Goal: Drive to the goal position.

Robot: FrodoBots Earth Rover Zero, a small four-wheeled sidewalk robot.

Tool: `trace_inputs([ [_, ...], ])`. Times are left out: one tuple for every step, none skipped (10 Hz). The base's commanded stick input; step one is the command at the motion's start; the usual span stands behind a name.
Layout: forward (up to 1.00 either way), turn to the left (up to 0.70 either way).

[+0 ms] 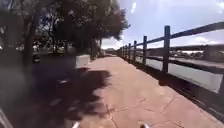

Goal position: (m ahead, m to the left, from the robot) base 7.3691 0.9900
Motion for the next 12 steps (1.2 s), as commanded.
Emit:
trace_inputs([
  [1.0,0.0],
  [1.0,0.0],
  [1.0,0.0],
  [1.0,0.0],
  [1.0,0.0],
  [1.0,0.0],
  [1.0,0.0],
  [1.0,0.0],
  [1.0,0.0],
  [1.0,-0.12],
  [1.0,-0.4],
  [1.0,-0.26],
])
